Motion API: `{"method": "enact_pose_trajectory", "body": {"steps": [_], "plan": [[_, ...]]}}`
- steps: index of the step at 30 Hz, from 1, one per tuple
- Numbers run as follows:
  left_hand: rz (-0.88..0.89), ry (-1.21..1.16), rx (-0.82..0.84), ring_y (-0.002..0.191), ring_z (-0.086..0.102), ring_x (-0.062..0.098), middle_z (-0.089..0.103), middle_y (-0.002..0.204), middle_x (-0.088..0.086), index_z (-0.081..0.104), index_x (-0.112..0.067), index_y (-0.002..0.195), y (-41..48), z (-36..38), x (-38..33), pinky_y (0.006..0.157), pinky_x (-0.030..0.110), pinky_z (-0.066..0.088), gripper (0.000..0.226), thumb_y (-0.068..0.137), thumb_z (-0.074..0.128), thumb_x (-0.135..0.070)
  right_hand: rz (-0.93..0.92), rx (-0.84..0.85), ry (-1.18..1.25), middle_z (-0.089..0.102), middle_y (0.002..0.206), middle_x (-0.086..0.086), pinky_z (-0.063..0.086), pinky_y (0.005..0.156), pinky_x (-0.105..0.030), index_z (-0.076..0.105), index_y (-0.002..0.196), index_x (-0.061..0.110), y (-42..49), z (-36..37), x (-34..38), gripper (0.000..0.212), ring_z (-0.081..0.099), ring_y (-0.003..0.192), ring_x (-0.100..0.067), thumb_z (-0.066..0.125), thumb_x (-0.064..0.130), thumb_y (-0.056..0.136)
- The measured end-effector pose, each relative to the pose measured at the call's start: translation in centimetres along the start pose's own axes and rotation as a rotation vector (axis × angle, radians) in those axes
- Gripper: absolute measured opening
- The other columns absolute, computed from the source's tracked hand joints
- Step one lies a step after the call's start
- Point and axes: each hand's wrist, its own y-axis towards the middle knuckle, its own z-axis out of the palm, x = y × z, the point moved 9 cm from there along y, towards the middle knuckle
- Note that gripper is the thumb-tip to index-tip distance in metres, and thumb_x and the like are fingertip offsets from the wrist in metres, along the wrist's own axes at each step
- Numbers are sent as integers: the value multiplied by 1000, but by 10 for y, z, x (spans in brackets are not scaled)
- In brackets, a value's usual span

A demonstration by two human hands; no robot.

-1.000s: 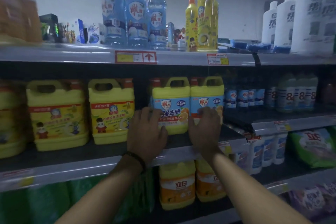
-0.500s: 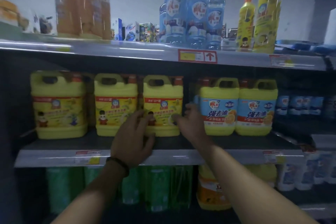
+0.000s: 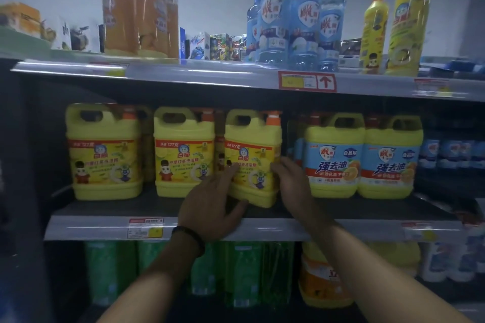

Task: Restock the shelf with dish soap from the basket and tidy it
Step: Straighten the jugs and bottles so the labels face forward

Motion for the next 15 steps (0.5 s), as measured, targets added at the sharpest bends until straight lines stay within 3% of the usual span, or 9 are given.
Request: {"method": "enact_pose_trajectory", "body": {"steps": [3,5,8,11,15], "plan": [[-61,-24,21,117,61,23,64,136,2,17,-38,165,1,-2,5,85,35,50,87,93,50,-76,-137,-20,-45,74,85,-1,55,67,-28,71,95,13,-24,-5,17,20,70,78,-10,56,15,107],[-71,-99,59,123,61,21,63,144,-4,16,-42,164,1,1,8,91,37,54,87,92,45,-81,-222,-33,-75,74,84,4,53,64,-21,74,99,17,-39,-4,28,15,69,75,-3,60,13,105],[-49,-278,68,127,58,9,59,146,-14,30,-48,159,9,-2,3,99,41,55,80,90,44,-86,-397,-60,-200,69,88,2,52,70,-31,75,104,17,-53,2,38,15,65,82,-10,60,19,103],[-90,-489,-5,111,61,-4,66,123,-21,59,-46,135,21,-10,-5,96,39,56,61,83,64,-79,-529,-65,-251,61,87,-3,50,71,-37,76,109,11,-60,6,37,24,60,83,-11,54,20,103],[-284,-732,29,102,74,4,75,116,-12,57,-40,125,29,2,6,89,40,63,80,61,88,-75,-612,-26,-303,68,97,-1,56,75,-44,74,133,6,-58,8,31,38,63,89,-23,52,4,102]]}}
